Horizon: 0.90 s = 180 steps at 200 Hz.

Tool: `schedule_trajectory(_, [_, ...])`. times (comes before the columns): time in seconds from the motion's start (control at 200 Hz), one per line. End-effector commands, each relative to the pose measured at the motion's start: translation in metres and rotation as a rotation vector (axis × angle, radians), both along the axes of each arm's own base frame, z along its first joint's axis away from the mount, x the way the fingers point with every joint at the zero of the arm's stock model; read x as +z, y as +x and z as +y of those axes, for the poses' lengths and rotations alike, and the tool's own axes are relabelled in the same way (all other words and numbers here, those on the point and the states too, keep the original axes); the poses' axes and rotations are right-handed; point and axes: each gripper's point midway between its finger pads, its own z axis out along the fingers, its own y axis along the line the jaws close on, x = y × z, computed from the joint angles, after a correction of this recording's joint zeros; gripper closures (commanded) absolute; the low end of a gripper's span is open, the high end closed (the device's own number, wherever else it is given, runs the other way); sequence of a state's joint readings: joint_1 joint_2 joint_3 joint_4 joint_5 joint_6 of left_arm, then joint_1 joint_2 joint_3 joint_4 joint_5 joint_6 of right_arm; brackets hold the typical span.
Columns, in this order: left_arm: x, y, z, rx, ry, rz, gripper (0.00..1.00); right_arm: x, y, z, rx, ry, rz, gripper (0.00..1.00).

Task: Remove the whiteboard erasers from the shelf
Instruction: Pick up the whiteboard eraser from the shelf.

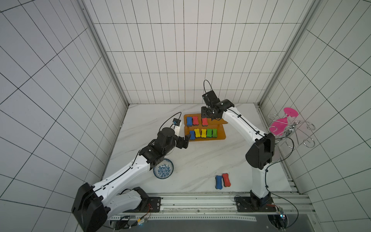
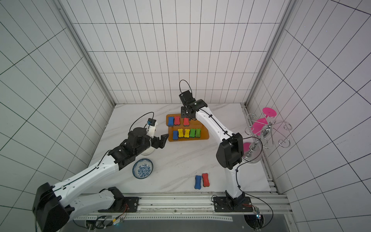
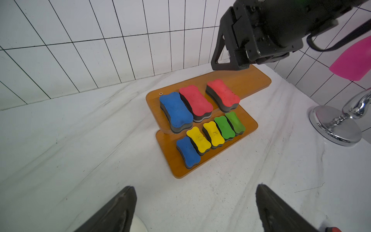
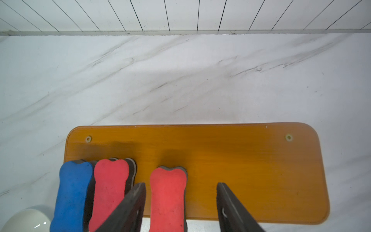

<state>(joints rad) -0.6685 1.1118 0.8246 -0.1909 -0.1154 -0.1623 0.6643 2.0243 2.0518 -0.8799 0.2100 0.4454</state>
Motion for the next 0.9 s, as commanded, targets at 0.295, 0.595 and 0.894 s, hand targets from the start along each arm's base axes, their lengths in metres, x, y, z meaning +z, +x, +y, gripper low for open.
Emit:
schedule_trajectory(0.295, [0.005, 0.001, 0.003, 0.031, -0.025, 0.003, 0.04, -0.035, -0.016, 0.011, 0.002, -0.085, 0.080, 0.39])
schedule_trajectory(0.595, [0.004, 0.002, 0.004, 0.037, -0.022, 0.006, 0.03, -0.056, -0.013, 0.009, -0.005, -0.119, 0.111, 0.49])
schedule_trajectory(0.894, [0.003, 0.002, 0.004, 0.041, -0.018, 0.007, 0.03, -0.059, -0.012, 0.005, -0.025, -0.103, 0.115, 0.70])
